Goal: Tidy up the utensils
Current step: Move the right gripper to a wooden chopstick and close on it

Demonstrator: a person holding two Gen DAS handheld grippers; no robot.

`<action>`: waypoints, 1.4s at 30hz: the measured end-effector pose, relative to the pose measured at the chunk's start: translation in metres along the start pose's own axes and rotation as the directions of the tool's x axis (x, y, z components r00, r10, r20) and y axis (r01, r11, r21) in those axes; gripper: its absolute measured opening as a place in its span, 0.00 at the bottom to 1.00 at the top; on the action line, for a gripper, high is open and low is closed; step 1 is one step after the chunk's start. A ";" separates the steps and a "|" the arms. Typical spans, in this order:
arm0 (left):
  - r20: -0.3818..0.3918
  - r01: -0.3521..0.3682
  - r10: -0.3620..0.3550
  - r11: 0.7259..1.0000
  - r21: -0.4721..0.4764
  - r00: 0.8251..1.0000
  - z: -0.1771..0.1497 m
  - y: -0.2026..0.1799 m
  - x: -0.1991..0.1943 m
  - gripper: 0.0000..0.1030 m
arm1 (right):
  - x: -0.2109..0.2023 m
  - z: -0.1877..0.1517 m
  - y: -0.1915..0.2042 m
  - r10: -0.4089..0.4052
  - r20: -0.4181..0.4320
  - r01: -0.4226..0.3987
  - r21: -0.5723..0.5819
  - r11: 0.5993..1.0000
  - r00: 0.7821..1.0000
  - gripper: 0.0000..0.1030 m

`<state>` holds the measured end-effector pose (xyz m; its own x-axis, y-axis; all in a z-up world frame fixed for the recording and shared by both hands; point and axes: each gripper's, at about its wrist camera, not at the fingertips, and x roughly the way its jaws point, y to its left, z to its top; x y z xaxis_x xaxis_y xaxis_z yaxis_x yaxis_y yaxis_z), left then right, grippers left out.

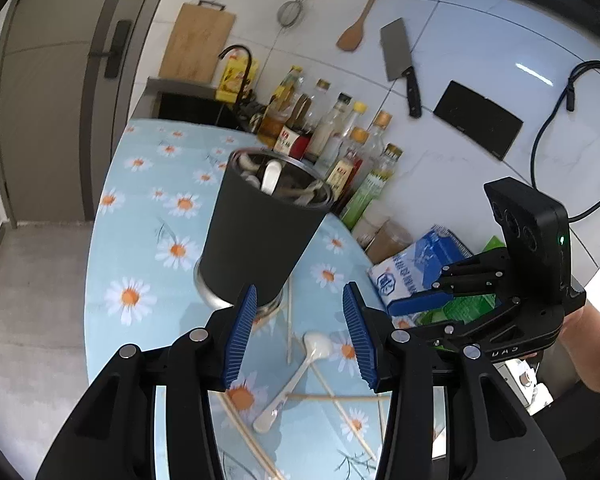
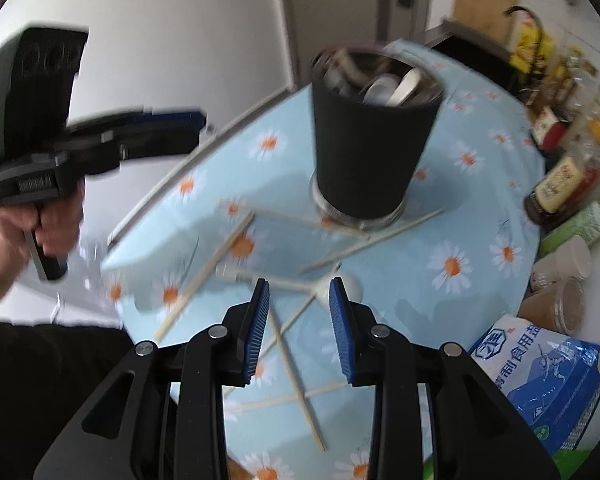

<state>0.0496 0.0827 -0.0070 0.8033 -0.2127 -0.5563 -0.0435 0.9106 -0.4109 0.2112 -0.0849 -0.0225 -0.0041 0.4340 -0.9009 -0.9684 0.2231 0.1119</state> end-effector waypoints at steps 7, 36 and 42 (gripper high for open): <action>-0.029 -0.018 0.016 0.999 -0.047 0.999 -0.020 0.009 -0.006 0.46 | 0.036 -0.012 0.011 0.031 -0.168 -0.046 -0.085 0.995 0.985 0.33; -0.163 -0.028 0.003 0.988 -0.152 0.987 -0.087 0.037 -0.006 0.52 | 0.124 -0.014 0.025 -0.073 -0.515 -0.061 -0.239 0.969 0.854 0.14; -0.185 -0.014 -0.014 0.989 -0.150 0.983 -0.092 0.041 -0.001 0.52 | 0.139 -0.006 0.033 -0.084 -0.552 -0.066 -0.246 0.967 0.829 0.13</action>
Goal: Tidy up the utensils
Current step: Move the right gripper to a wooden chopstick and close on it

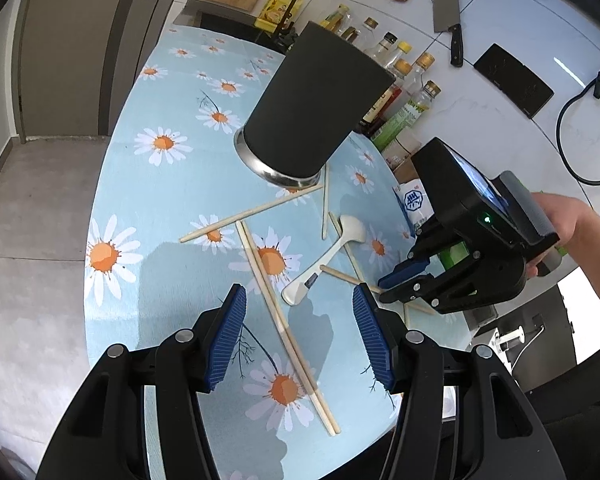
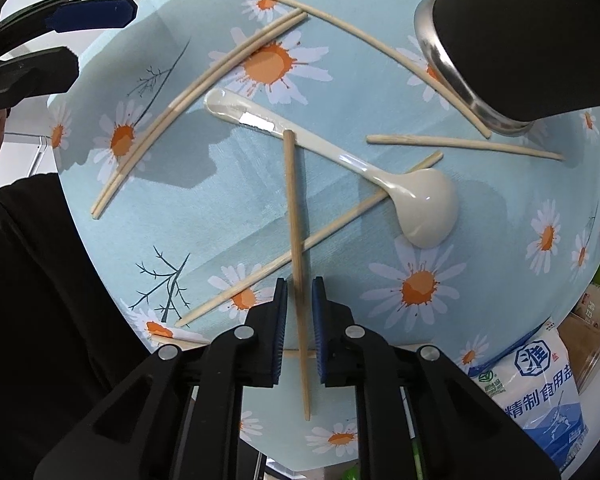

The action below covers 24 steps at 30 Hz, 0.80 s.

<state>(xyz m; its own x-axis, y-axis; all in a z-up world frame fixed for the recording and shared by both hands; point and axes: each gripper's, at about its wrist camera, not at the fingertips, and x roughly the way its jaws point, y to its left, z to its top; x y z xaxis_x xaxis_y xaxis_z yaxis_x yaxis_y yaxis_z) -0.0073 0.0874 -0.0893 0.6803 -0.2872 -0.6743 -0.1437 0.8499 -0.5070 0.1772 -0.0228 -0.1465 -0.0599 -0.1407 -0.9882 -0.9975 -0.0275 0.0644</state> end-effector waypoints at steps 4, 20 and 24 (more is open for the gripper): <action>-0.012 0.007 -0.007 1.000 0.004 1.000 0.002 0.001 0.002 0.52 | 0.004 0.003 -0.007 0.011 -0.019 -0.011 0.005 1.000 1.000 0.12; -0.048 0.013 -0.014 1.000 -0.022 0.999 0.007 0.016 0.014 0.52 | -0.018 -0.005 0.004 0.031 0.007 -0.031 -0.001 1.000 0.999 0.06; -0.092 -0.012 0.008 0.999 -0.042 0.996 0.007 0.021 0.023 0.52 | -0.044 -0.012 0.005 0.051 0.095 -0.054 0.029 0.998 0.994 0.06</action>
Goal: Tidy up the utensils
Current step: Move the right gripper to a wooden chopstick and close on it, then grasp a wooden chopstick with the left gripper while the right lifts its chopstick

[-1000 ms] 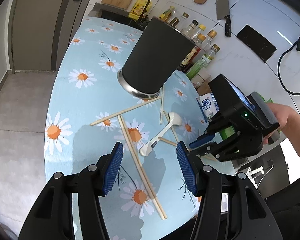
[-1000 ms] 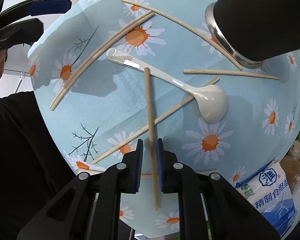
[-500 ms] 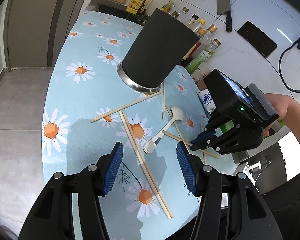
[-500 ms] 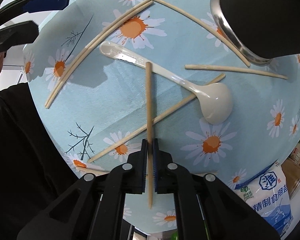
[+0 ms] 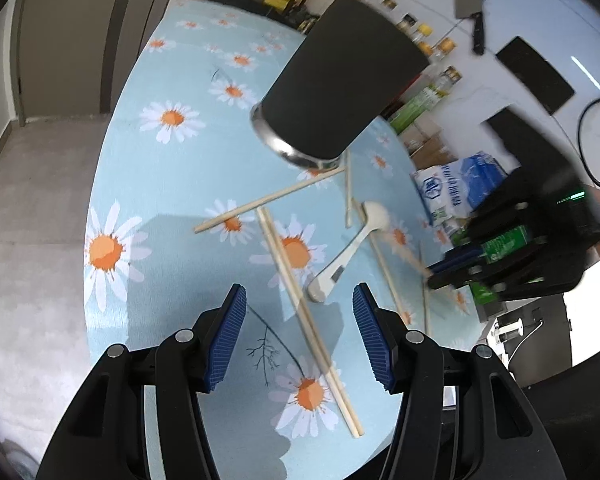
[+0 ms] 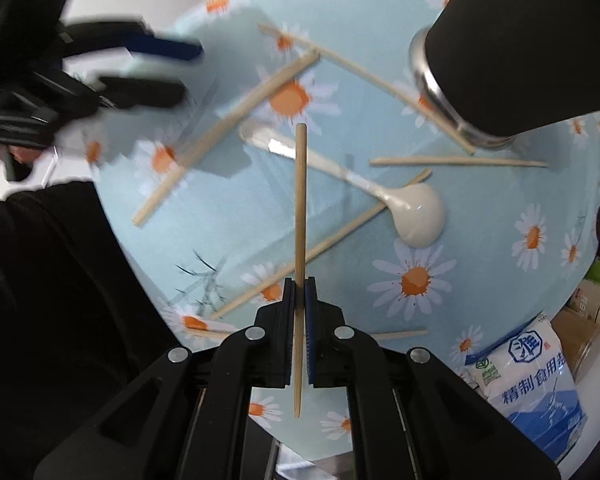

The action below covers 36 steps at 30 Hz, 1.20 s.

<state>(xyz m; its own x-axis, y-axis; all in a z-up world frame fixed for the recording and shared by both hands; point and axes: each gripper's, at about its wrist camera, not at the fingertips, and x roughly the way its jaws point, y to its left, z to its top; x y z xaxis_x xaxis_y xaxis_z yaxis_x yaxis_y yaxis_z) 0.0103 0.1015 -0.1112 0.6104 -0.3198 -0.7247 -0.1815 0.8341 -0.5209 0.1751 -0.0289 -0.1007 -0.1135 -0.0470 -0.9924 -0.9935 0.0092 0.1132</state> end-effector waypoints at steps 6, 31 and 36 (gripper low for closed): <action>-0.068 -0.053 0.052 0.998 -0.016 0.996 0.002 0.000 0.011 0.51 | -0.040 -0.014 -0.006 0.098 0.202 -0.117 0.087 0.989 0.974 0.06; -0.290 -0.439 0.420 0.898 -0.003 0.860 0.013 -0.046 0.054 0.20 | -0.073 -0.079 -0.059 0.229 0.738 -0.501 0.167 0.849 0.635 0.06; -0.289 -0.468 0.435 0.882 -0.055 0.853 0.013 -0.040 0.049 0.20 | -0.068 -0.093 -0.064 0.259 0.740 -0.530 0.154 0.834 0.621 0.06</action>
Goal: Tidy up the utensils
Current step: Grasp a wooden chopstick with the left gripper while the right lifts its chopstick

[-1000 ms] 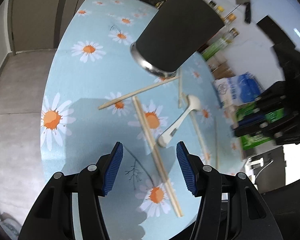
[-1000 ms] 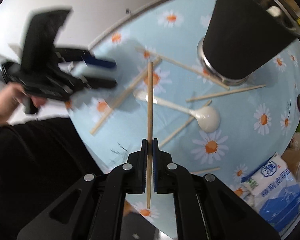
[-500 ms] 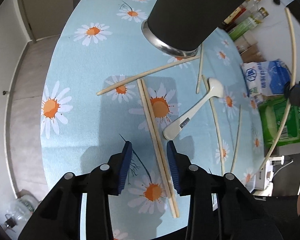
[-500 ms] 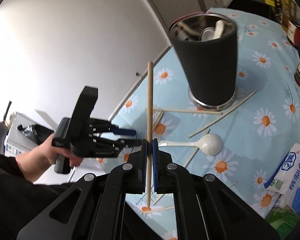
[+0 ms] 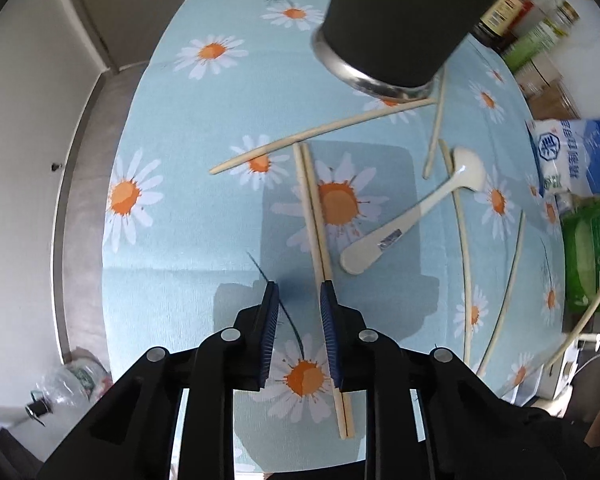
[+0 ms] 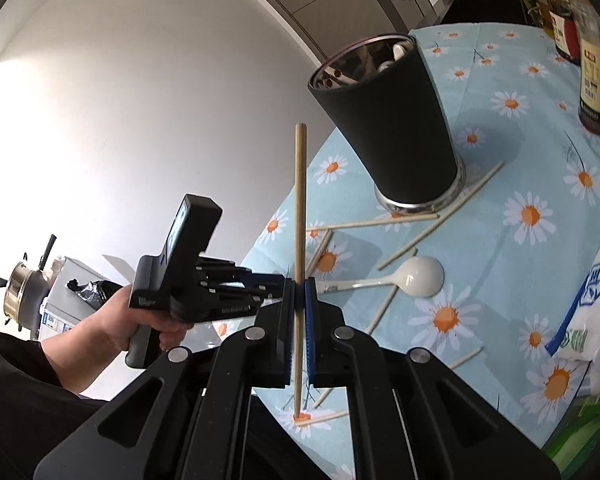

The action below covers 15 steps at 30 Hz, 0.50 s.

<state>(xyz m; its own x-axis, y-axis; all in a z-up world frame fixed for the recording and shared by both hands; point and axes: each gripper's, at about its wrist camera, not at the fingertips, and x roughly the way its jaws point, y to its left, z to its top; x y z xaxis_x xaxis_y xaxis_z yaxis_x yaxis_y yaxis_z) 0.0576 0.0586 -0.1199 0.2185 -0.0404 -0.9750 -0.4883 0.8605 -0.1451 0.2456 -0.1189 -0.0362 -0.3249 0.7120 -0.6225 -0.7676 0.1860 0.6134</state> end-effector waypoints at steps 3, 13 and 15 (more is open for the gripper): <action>0.000 -0.006 0.006 1.000 -0.017 1.000 0.001 -0.002 0.000 0.20 | -0.005 -0.005 -0.004 0.011 -0.010 -0.011 0.000 1.000 1.000 0.06; -0.024 -0.093 0.094 0.995 0.027 0.995 0.004 -0.028 0.009 0.20 | -0.018 -0.010 -0.007 0.036 -0.011 -0.036 0.000 0.999 0.999 0.06; -0.024 -0.113 0.114 0.993 0.037 0.993 0.005 -0.033 0.010 0.20 | -0.019 -0.011 -0.006 0.048 -0.013 -0.048 -0.008 0.999 0.999 0.06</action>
<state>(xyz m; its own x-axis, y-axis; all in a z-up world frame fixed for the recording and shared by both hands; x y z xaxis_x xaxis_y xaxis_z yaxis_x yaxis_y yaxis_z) 0.0800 0.0326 -0.1244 0.1408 0.0456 -0.9890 -0.4780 0.8779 -0.0276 0.2501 -0.1406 -0.0337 -0.3685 0.7116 -0.5982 -0.7554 0.1458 0.6388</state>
